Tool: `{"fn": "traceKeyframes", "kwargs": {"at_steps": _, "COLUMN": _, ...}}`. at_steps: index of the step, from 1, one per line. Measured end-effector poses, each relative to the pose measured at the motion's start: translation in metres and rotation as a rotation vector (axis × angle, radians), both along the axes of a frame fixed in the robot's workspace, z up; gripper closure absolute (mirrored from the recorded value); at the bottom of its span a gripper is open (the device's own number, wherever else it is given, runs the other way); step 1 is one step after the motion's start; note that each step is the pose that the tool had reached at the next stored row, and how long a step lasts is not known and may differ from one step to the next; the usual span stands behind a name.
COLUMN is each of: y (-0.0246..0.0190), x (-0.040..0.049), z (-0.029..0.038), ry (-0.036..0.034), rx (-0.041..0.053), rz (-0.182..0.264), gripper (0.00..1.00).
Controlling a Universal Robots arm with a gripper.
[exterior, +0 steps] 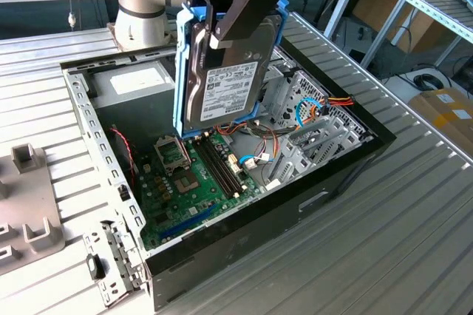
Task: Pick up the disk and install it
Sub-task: 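Pick up the disk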
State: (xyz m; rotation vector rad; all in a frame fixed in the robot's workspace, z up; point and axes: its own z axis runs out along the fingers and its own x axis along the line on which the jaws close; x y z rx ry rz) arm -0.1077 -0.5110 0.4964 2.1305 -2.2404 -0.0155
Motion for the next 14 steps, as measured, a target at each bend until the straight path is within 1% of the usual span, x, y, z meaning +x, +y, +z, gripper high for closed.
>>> {"fn": "traceKeyframes", "kwargs": {"at_steps": 14, "y": 0.0000, "x": 0.0084, "z": -0.0001, "ry": 0.0000, "rx": -0.0034, "rz": 0.000, "gripper": 0.63}}
